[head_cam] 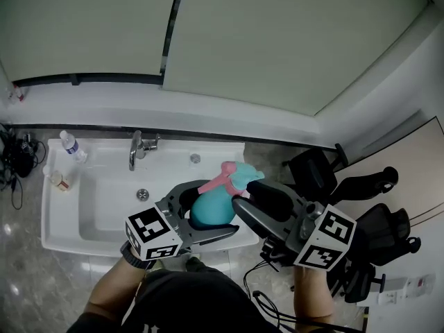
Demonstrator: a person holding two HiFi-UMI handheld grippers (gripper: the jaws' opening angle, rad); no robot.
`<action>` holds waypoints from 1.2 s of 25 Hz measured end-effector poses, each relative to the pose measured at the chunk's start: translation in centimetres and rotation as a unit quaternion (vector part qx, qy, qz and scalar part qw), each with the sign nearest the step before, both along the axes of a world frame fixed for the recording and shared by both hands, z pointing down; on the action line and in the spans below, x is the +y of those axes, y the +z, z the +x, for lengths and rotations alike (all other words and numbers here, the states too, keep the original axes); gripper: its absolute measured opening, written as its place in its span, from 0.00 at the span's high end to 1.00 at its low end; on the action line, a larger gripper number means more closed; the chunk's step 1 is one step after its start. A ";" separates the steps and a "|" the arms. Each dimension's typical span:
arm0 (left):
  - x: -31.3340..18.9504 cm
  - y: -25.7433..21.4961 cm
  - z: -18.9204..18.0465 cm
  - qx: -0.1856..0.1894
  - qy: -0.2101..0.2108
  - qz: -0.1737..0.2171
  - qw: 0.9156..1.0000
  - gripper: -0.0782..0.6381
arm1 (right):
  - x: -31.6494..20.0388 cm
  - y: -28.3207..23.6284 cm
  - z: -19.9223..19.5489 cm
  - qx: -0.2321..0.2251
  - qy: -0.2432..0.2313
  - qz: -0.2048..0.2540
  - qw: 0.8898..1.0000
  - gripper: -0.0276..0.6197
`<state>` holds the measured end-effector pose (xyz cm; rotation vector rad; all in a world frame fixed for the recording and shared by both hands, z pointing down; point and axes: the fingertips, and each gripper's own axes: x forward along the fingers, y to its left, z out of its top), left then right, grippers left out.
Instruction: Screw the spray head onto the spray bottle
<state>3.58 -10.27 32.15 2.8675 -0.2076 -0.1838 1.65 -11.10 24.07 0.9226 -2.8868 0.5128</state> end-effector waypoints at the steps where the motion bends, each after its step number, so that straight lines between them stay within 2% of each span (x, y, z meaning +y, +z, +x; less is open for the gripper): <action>1: 0.3 -0.3 -0.1 0.008 0.015 -0.001 1.000 0.29 | 0.4 -0.2 0.1 -0.006 -0.016 0.001 1.000 0.74; 3: 1.1 -1.0 -0.4 0.028 0.052 -0.003 0.998 0.29 | 1.9 -1.2 0.9 -0.030 -0.054 0.012 0.998 0.73; 4: 1.8 -1.4 -0.6 0.041 0.077 -0.006 0.996 0.29 | 2.7 -2.1 1.9 -0.056 -0.072 0.027 0.995 0.73; 6: 3.6 -2.6 -1.2 0.072 0.141 -0.013 0.987 0.29 | 4.2 -4.7 4.6 -0.145 -0.110 0.070 0.981 0.73; 7: 4.6 -3.2 -1.5 0.089 0.179 -0.018 0.980 0.29 | 4.8 -6.1 6.0 -0.196 -0.136 0.095 0.966 0.68; 8: 5.8 -3.8 -1.7 0.107 0.219 -0.025 0.969 0.29 | 5.2 -7.2 7.0 -0.244 -0.171 0.118 0.947 0.64; 10: 8.3 -4.8 -2.1 0.137 0.302 -0.038 0.943 0.29 | 5.6 -8.2 7.5 -0.310 -0.254 0.141 0.905 0.59; 11: 9.6 -5.2 -2.1 0.146 0.341 -0.042 0.928 0.29 | 5.5 -8.1 7.0 -0.324 -0.293 0.139 0.889 0.56; 13: 12.1 -5.5 -2.0 0.152 0.409 -0.046 0.899 0.29 | 5.3 -7.3 4.7 -0.319 -0.361 0.124 0.868 0.50; 16: 14.7 -5.7 -1.7 0.154 0.478 -0.057 0.863 0.29 | 7.1 -6.6 0.6 -0.274 -0.461 0.111 0.837 0.48; 18: 15.7 -5.6 -1.8 0.160 0.508 -0.069 0.844 0.29 | 9.1 -6.3 -1.2 -0.244 -0.523 0.112 0.809 0.48; 20: 16.5 -5.4 -1.6 0.166 0.527 -0.081 0.830 0.29 | 10.7 -6.3 -2.1 -0.225 -0.568 0.116 0.783 0.48; 22: 16.9 -5.1 -1.4 0.167 0.537 -0.090 0.822 0.29 | 11.7 -6.5 -2.4 -0.217 -0.595 0.121 0.764 0.48; 23: 17.0 -5.0 -1.3 0.166 0.539 -0.093 0.821 0.29 | 12.0 -6.5 -2.5 -0.217 -0.603 0.123 0.758 0.48; 25: 16.9 -4.7 -1.3 0.163 0.535 -0.096 0.823 0.29 | 12.4 -6.5 -2.7 -0.219 -0.607 0.129 0.753 0.48; 27: 16.3 -4.4 -1.2 0.161 0.518 -0.098 0.834 0.29 | 12.5 -6.4 -2.9 -0.212 -0.597 0.136 0.762 0.49; 30: 14.9 -4.3 -1.0 0.161 0.478 -0.098 0.858 0.29 | 12.1 -6.1 -2.9 -0.186 -0.560 0.146 0.794 0.64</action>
